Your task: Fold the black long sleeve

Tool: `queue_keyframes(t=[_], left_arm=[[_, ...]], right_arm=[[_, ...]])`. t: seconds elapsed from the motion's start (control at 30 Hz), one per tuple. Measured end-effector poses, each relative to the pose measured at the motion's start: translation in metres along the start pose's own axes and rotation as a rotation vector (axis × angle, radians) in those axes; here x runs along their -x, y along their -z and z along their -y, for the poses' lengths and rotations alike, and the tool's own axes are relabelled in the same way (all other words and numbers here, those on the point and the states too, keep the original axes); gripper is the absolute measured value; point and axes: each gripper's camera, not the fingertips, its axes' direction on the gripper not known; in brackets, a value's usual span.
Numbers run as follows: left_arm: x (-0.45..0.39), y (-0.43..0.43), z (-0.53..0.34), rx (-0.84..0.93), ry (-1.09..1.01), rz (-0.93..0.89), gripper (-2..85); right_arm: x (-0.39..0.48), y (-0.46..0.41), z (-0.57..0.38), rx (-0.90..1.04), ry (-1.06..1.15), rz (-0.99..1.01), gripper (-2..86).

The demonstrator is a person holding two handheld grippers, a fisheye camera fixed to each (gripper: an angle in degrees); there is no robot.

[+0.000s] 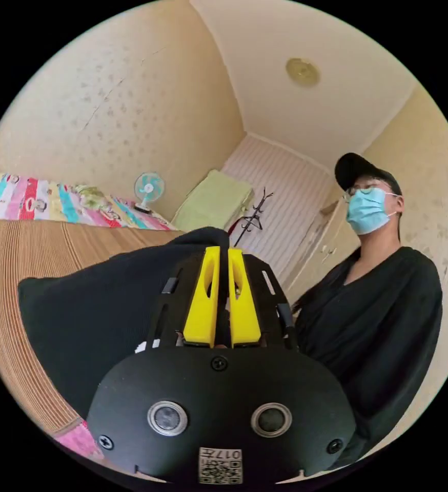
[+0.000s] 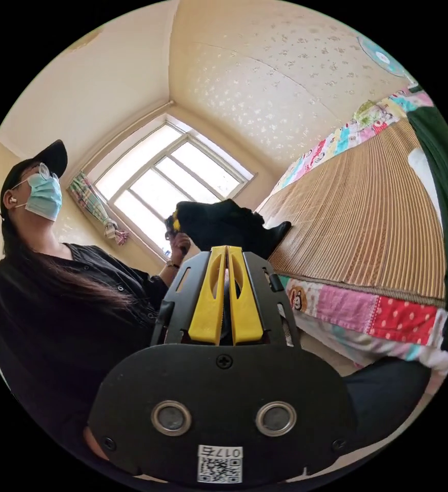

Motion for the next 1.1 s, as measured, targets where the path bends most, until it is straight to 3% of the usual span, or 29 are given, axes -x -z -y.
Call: queue_keyframes(t=[0.23, 0.33, 0.47, 0.5, 0.6, 0.7, 0.8, 0.9, 1.0, 1.03, 1.1], left_arm=[[-0.153, 0.083, 0.069, -0.312, -0.458, -0.49, 2.9], [-0.166, 0.09, 0.081, -0.37, -0.424, -0.515, 3.1], [-0.164, 0.077, 0.09, -0.354, -0.326, -0.529, 3.2], [-0.164, 0.071, 0.093, -0.34, -0.302, -0.538, 3.1], [-0.172, 0.078, 0.101, -0.349, -0.278, -0.491, 2.9], [-0.193, 0.107, 0.108, -0.386, -0.311, -0.355, 2.8], [-0.181, 0.137, 0.122, -0.431, -0.116, 0.045, 2.7], [-0.107, 0.129, 0.174, -0.308, -0.014, 0.469, 3.2], [0.032, 0.107, 0.218, -0.245, 0.163, 0.841, 3.2], [0.085, 0.109, 0.222, -0.218, 0.265, 0.911, 4.2], [0.147, 0.107, 0.215, -0.125, 0.36, 0.845, 5.4]], right_arm=[[0.03, -0.114, 0.101, 0.182, 0.144, -0.054, 15.9], [0.037, -0.181, 0.109, 0.425, 0.151, 0.099, 18.8], [0.047, -0.224, 0.086, 0.494, 0.159, 0.357, 15.8], [0.054, -0.228, 0.079, 0.513, 0.187, 0.355, 11.0], [0.08, -0.182, 0.086, 0.312, 0.191, 0.179, 7.0], [0.141, -0.099, 0.121, 0.018, 0.303, -0.069, 6.4], [0.191, -0.059, 0.182, -0.124, 0.388, -0.402, 6.3], [0.177, -0.102, 0.297, 0.029, 0.397, -0.66, 6.7], [0.077, -0.171, 0.407, 0.265, 0.169, -0.853, 9.8], [0.042, -0.182, 0.422, 0.289, 0.06, -0.913, 11.3], [0.015, -0.187, 0.416, 0.276, -0.015, -0.913, 11.9]])
